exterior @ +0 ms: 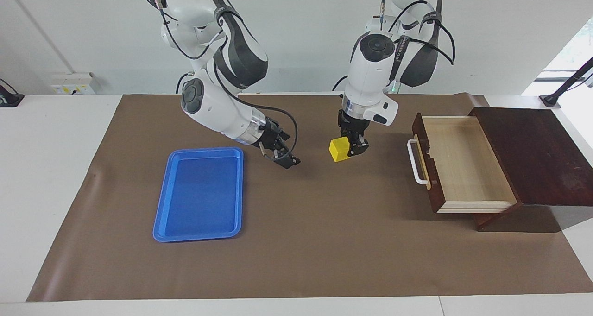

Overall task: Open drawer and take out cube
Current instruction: 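Lift the cube with the left gripper toward the right gripper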

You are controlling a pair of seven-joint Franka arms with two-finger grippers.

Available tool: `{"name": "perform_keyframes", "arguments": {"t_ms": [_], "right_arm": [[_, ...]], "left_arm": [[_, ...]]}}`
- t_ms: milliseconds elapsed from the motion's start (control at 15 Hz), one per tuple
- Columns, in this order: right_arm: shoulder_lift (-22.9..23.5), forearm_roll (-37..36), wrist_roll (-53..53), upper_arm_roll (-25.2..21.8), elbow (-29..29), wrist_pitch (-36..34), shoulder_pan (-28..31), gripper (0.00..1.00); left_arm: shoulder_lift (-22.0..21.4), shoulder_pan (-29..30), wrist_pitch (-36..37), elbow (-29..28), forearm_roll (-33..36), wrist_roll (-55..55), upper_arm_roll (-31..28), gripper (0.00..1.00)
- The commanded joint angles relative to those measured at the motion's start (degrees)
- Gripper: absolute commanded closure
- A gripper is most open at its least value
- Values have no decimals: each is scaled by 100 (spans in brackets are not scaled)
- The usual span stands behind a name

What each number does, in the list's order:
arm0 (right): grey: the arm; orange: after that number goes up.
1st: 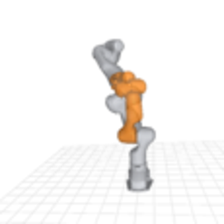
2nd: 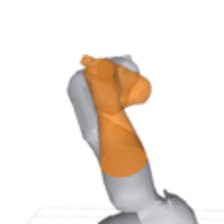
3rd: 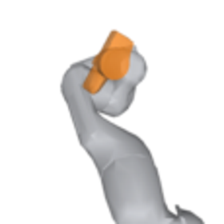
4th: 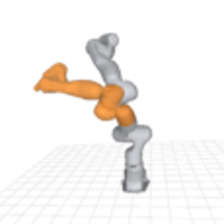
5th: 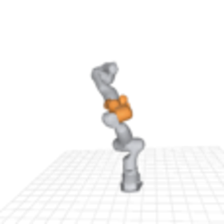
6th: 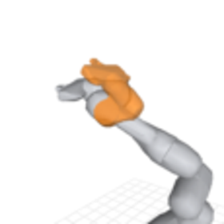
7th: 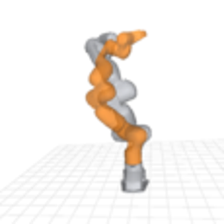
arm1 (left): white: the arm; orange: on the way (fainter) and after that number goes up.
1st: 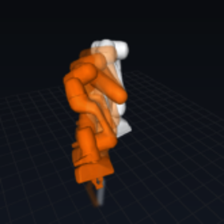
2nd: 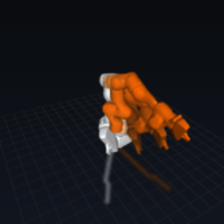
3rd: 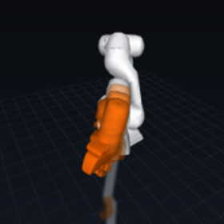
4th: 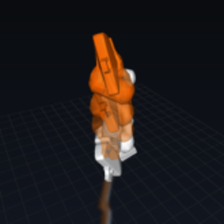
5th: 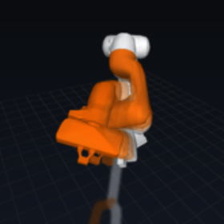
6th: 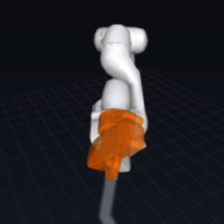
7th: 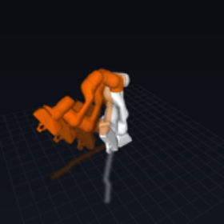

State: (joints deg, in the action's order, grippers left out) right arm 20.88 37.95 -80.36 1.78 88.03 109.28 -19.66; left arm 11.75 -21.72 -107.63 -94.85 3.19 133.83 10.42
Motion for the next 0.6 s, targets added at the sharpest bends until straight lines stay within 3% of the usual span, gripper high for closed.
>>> {"name": "perform_keyframes", "arguments": {"t_ms": [0,533], "right_arm": [[249,-113,109,7,-355,14,-125,2],[1059,-481,-576,-11,-1595,-223,-582,5]], "left_arm": [[55,-227,137,142,234,65,-57,100],[55,-245,49,124,234,-173,-48,100]]}}
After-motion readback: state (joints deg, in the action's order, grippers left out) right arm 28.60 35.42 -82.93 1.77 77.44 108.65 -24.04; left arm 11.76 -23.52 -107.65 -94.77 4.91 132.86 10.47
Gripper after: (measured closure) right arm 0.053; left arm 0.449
